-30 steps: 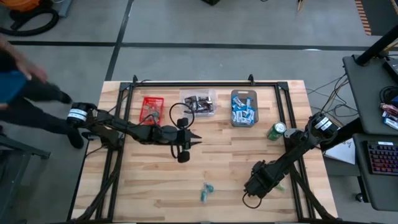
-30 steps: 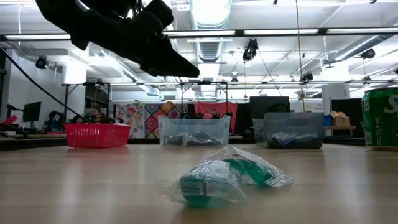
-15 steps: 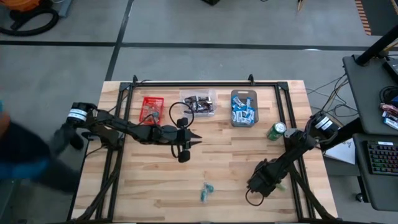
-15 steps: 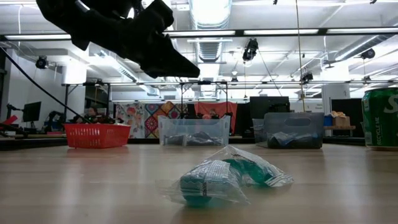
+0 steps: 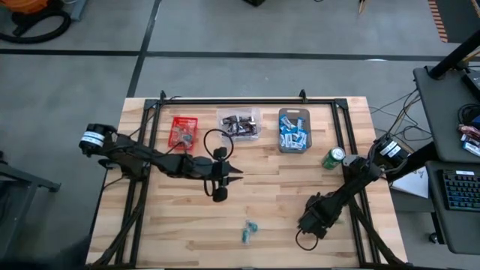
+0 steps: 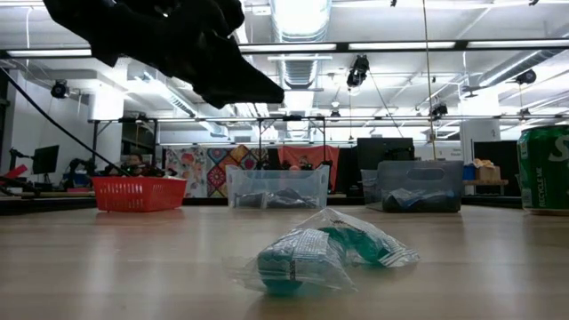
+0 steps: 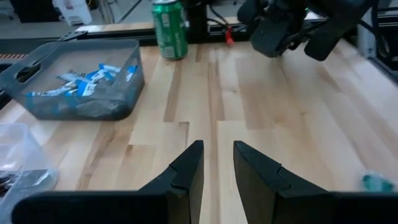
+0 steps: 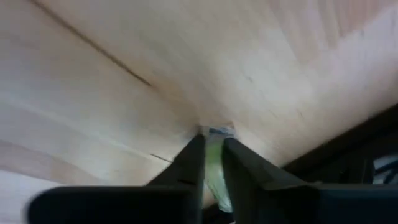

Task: Sort candy
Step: Put the green candy into the red bin

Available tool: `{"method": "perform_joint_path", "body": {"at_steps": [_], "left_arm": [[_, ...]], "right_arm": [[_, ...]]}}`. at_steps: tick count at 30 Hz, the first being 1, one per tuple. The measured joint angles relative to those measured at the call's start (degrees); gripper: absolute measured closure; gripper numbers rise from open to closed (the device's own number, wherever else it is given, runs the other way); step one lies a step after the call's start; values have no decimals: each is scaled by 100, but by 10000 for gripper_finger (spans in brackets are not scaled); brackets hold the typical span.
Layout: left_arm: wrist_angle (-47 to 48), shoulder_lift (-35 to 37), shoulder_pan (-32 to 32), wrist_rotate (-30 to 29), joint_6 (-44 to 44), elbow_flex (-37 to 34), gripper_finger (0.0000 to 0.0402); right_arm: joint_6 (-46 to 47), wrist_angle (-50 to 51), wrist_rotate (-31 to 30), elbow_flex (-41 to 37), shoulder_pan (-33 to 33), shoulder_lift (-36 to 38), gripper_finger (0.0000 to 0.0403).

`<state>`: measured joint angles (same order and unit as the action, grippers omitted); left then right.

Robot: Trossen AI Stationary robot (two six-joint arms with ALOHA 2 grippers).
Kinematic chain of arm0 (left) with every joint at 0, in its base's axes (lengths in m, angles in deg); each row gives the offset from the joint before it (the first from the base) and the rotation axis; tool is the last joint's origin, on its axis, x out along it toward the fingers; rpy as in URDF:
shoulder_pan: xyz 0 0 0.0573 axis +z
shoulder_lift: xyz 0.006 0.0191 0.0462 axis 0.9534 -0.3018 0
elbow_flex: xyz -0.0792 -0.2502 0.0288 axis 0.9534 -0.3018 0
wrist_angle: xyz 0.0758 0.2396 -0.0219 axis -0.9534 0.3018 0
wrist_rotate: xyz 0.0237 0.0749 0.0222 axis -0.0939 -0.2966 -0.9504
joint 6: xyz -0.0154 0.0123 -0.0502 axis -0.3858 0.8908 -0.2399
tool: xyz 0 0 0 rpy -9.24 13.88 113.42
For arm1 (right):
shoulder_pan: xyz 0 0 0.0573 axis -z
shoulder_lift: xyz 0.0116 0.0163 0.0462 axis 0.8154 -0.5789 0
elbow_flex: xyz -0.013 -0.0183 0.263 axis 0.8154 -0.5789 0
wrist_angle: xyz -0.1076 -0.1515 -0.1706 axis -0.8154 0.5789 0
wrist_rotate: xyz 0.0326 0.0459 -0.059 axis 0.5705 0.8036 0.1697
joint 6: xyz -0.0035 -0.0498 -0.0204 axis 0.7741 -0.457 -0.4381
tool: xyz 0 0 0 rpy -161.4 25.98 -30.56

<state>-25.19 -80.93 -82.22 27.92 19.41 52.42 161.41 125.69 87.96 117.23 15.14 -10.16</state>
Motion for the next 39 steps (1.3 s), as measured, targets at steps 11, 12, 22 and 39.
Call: {"method": "perform_joint_path", "body": {"at_steps": [11,12,22,39], "left_arm": [[27,522,-554,1,103,-5,332],[28,625,-611,0,105,-25,332],[132,2108,-1231,2,107,-430,355],[-3763,1185,-2192,30,345,-1927,247]], "right_arm": [[-316,-251,-2241,1015,13,209,390],[-411,-344,-2560,1111,13,230,390],[-2705,-2412,-5383,1484,224,293,390],[-7690,-9340,-3435,607,1403,-108,390]]}}
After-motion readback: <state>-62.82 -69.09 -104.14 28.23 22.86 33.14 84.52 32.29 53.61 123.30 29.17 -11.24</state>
